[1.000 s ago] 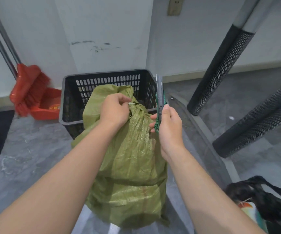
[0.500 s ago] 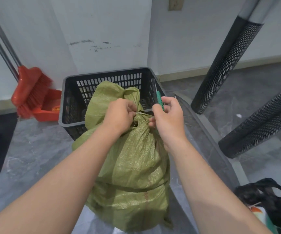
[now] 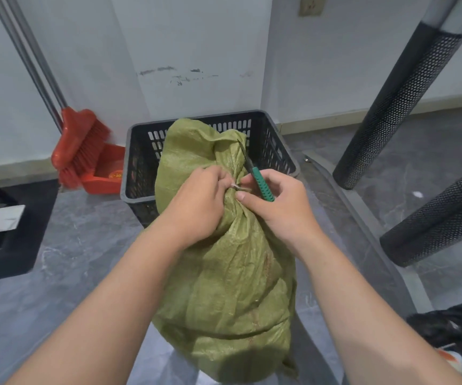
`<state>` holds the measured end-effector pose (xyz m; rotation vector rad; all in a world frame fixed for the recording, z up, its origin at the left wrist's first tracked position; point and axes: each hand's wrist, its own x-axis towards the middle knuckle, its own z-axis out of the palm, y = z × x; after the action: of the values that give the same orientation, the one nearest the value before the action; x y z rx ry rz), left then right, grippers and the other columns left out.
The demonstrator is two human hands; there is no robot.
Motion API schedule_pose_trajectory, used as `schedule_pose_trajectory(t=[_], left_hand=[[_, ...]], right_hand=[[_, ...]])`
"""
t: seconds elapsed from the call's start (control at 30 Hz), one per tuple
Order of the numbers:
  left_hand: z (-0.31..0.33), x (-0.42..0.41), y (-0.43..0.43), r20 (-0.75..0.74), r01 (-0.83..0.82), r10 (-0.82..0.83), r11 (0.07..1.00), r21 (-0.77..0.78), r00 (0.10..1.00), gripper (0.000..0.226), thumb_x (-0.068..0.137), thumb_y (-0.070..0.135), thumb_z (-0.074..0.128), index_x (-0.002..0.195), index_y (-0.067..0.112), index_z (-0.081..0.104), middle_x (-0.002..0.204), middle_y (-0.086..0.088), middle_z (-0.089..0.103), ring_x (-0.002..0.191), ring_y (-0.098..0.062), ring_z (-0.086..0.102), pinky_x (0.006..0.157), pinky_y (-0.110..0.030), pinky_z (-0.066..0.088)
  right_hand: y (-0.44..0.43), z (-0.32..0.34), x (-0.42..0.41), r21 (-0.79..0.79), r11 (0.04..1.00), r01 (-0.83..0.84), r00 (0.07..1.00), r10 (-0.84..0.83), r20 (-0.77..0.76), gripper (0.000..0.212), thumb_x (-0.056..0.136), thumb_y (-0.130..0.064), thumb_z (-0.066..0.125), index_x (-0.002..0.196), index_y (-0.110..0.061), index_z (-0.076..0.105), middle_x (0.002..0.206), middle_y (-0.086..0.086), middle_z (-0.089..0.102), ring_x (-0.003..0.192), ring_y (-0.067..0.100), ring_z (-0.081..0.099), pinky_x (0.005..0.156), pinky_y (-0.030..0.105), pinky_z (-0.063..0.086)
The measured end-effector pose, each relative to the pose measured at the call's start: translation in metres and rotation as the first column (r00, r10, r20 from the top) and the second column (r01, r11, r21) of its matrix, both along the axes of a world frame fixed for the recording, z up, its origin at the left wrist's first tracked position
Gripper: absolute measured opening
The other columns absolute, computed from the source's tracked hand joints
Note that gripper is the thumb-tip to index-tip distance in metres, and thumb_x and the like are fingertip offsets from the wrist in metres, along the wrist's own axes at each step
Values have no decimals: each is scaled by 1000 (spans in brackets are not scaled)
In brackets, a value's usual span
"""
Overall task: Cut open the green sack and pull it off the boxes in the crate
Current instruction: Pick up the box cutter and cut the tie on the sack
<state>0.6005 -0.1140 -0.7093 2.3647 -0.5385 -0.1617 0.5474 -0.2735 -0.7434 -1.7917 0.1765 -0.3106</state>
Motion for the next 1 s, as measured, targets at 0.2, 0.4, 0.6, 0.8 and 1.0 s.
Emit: schedule_pose_trajectory(t=[0.2, 0.4, 0.6, 0.8, 1.0], left_hand=[[-2, -6, 17, -229, -52, -11, 962, -268, 973, 21, 105, 25, 57, 93, 9, 64, 66, 1, 53, 45, -2, 41, 46, -18, 35], [-6, -7, 28, -272, -68, -55, 904, -422, 961, 8, 91, 20, 79, 94, 15, 73, 72, -4, 71, 65, -12, 59, 66, -29, 49], [-10, -9, 29, -226, -129, 32, 894, -428, 974, 5, 90, 22, 80, 94, 20, 77, 72, 3, 74, 57, -5, 62, 61, -26, 48], [-8, -6, 26, -204, -302, 227, 801, -516, 952, 11, 86, 13, 83, 80, 21, 79, 74, 5, 77, 66, 1, 67, 67, -14, 55], [-7, -2, 26, -213, -388, 324, 757, -526, 922, 11, 80, 20, 89, 75, 22, 80, 71, 2, 78, 67, -8, 71, 68, -25, 60]], right_hand=[[19, -6, 1, -63, 998, 13, 995, -7, 97, 14, 84, -18, 84, 92, -26, 76, 91, -4, 77, 87, 13, 72, 85, 36, 58], [32, -6, -3, -7, 991, 136, 975, -132, 180, 12, 89, -12, 77, 90, -23, 73, 87, -3, 74, 84, 16, 70, 78, 27, 55], [35, -6, 1, 54, 981, 188, 965, -194, 174, 14, 86, -13, 80, 89, -26, 74, 89, -8, 75, 88, 12, 70, 87, 34, 56], [21, 1, -4, -90, 994, 66, 995, -59, 76, 11, 92, -40, 72, 100, -32, 74, 104, -9, 69, 89, 2, 65, 86, 26, 52], [2, 15, -20, -548, 822, 154, 983, -74, 166, 28, 104, -39, 55, 122, -29, 74, 107, -16, 66, 96, 4, 63, 82, 33, 53]])
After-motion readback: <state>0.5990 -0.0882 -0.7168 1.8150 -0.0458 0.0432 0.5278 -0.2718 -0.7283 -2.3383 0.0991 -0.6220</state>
